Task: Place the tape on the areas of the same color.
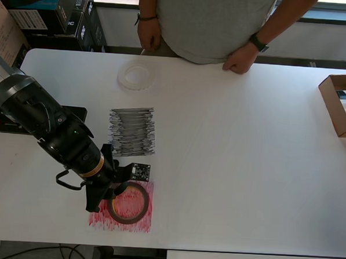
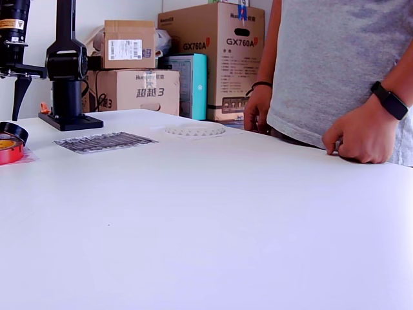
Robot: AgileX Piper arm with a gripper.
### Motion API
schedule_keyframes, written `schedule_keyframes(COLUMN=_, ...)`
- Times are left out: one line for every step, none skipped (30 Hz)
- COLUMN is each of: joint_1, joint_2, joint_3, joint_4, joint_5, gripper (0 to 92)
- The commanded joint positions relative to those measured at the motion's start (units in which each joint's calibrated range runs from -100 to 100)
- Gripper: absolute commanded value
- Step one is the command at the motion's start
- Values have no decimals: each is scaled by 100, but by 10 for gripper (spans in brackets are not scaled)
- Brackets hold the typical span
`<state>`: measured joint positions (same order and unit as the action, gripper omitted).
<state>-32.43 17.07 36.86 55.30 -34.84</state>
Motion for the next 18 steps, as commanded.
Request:
schedule_keyframes(joint_1=8, joint_2=-14, joint_3=54, joint_4=33, joint_5=-27, gripper=512)
schedule_keyframes(joint_1=8, joint_2=33, joint_3=54, joint_4=33, joint_5=-27, gripper=512)
schedule_keyframes(joint_1=8, joint_2=80, joint_3=54, joint_4=33, joint_5=-27, gripper=512)
schedule_keyframes(joint_1=8, joint_2=117, joint_3=45, joint_4=33, joint_5=-36, gripper=512)
schedule_keyframes(joint_1=8, joint_2=145, joint_3=35, joint_4=33, joint_5=-36, gripper=512)
schedule_keyframes(joint_1=8, joint_2=173, joint_3=26, joint_4=33, joint_5=-36, gripper=512)
schedule_keyframes(joint_1=8, joint_2=183, joint_3=17, joint_4=33, joint_5=-36, gripper=512)
schedule_keyframes(joint_1=8, joint_2=192, joint_3=8, joint_4=33, joint_5=-36, gripper=512)
schedule_keyframes(joint_1=8, joint_2=192, joint_3=-1, joint_4=33, joint_5=-36, gripper=512)
schedule_keyframes(joint_1=8, joint_2=201, joint_3=-1, joint_4=33, joint_5=-36, gripper=512)
schedule_keyframes(joint_1=8, joint_2=201, joint_3=-1, joint_4=33, joint_5=-36, gripper=512)
schedule_keyframes(joint_1=8, joint_2=201, joint_3=17, joint_4=33, joint_5=-36, gripper=512)
schedule_keyframes(joint_1=8, joint_2=201, joint_3=26, joint_4=33, joint_5=-36, gripper=512)
schedule_keyframes(joint_1=8, joint_2=211, joint_3=35, joint_4=33, joint_5=-36, gripper=512)
schedule_keyframes(joint_1=8, joint_2=248, joint_3=35, joint_4=33, joint_5=-36, gripper=512)
schedule_keyframes(joint_1=8, joint_2=295, joint_3=17, joint_4=33, joint_5=-36, gripper=512)
schedule_keyframes(joint_1=8, joint_2=342, joint_3=-10, joint_4=33, joint_5=-27, gripper=512)
schedule_keyframes(joint_1=8, joint_2=388, joint_3=-28, joint_4=33, joint_5=-27, gripper=512)
